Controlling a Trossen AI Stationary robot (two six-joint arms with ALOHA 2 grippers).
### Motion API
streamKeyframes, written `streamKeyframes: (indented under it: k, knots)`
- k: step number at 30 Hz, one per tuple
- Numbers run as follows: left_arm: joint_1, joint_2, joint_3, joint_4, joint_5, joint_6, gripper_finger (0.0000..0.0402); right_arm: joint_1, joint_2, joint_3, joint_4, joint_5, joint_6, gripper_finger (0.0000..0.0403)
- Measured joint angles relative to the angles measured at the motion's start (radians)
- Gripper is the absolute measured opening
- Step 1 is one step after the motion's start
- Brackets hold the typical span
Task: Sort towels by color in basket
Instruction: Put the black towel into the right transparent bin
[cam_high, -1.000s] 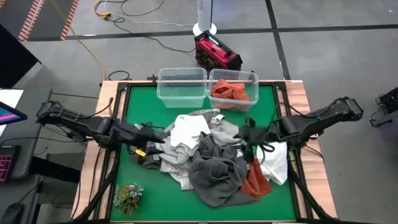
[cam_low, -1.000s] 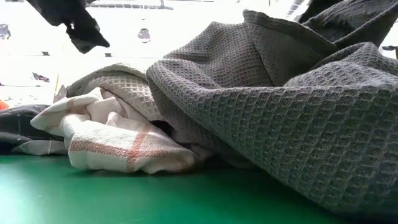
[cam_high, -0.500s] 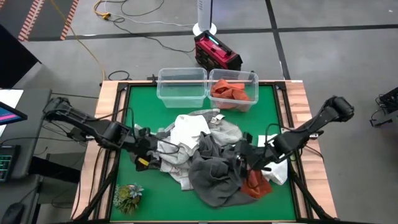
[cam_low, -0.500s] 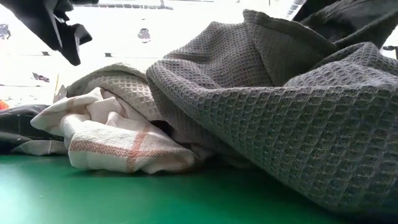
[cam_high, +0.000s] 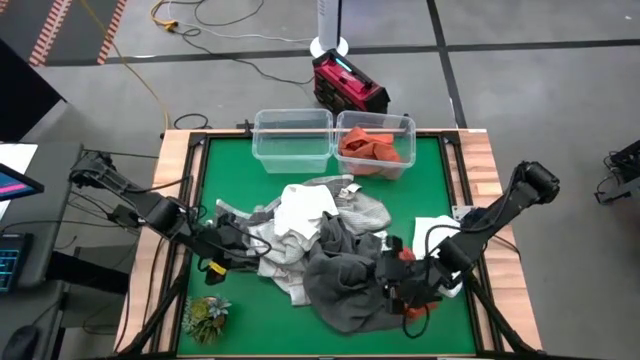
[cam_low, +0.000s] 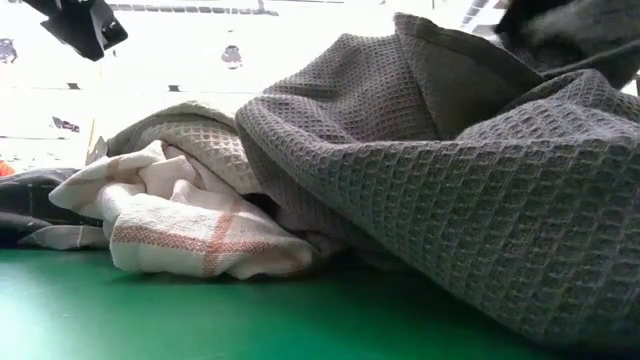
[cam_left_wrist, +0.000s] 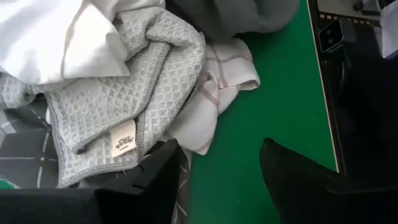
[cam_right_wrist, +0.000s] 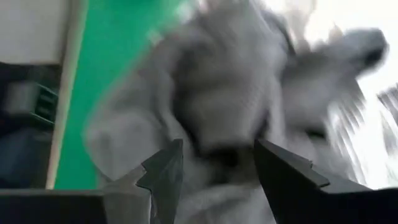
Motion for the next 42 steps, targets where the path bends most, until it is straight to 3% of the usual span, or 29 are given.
streamKeyframes:
  k: [5,9,16,23,26,32,36,42]
  knots:
    - [-0.007,0.002,0.000,0.002,-0.003,-0.025,0.0208,0.033,0.033,0.061,-0.295,-0.005,0.220,0.0227]
    - [-0.007,0.002,0.000,0.003,-0.012,-0.029,0.0208,0.059,0.045,0.055,-0.406,-0.101,0.318,0.0227]
    - [-0.007,0.002,0.000,0.002,-0.031,-0.062,0.0208,0.063,0.075,-0.081,-0.352,-0.257,0.441,0.0226]
    - [-0.007,0.002,0.000,0.001,-0.031,-0.089,0.0208,0.052,0.080,-0.169,-0.245,-0.267,0.444,0.0194]
    - [-0.007,0.002,0.000,0.001,-0.031,-0.088,0.0208,0.043,0.078,-0.171,-0.240,-0.266,0.405,0.0155]
    - [-0.006,0.002,0.000,0.003,-0.036,-0.085,0.0208,0.022,0.077,-0.171,-0.096,-0.264,0.231,0.0022]
    - [-0.006,0.002,0.000,0.019,-0.048,-0.085,0.0208,0.003,0.057,-0.171,0.044,-0.215,0.091,0.0032]
    - [-0.006,0.002,0.000,0.081,-0.050,-0.056,0.0208,0.001,-0.018,-0.167,0.224,0.029,-0.146,0.0038]
